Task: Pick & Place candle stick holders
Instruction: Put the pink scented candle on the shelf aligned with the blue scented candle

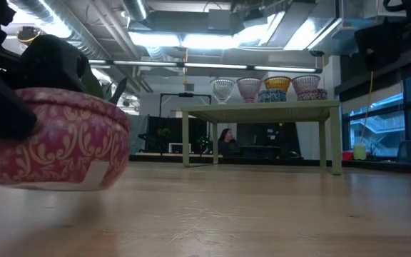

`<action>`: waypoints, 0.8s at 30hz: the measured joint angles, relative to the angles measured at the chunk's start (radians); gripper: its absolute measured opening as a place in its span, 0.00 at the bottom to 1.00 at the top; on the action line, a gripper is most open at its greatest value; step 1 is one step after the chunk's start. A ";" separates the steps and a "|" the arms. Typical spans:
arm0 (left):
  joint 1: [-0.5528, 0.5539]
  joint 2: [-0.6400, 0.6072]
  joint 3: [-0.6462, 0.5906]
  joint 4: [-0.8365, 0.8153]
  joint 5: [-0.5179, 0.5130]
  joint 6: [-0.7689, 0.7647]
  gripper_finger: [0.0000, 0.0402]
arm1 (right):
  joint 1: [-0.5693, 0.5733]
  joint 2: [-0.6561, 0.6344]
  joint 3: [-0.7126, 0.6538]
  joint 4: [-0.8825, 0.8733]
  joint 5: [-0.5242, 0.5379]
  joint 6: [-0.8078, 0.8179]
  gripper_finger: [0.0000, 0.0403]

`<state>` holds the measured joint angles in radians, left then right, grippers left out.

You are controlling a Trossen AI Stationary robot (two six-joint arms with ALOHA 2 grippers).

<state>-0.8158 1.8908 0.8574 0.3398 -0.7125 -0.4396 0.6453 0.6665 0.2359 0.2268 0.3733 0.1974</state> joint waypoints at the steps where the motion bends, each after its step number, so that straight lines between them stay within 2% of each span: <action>1: 0.000 0.000 0.000 0.000 0.003 -0.007 0.81 | 0.000 0.000 0.000 0.000 0.000 0.000 0.70; 10: 0.005 0.000 0.000 0.000 -0.004 -0.018 0.81 | 0.000 0.000 0.000 0.000 0.000 0.000 0.70; 17: 0.060 -0.001 0.000 0.001 0.009 -0.014 0.81 | 0.000 0.000 0.000 0.000 0.000 0.000 0.70; 24: 0.146 -0.001 0.000 0.001 0.020 0.117 0.81 | 0.000 0.000 0.000 0.000 0.000 0.000 0.70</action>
<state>-0.6694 1.8896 0.8574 0.3412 -0.6927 -0.3227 0.6453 0.6664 0.2359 0.2264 0.3733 0.1970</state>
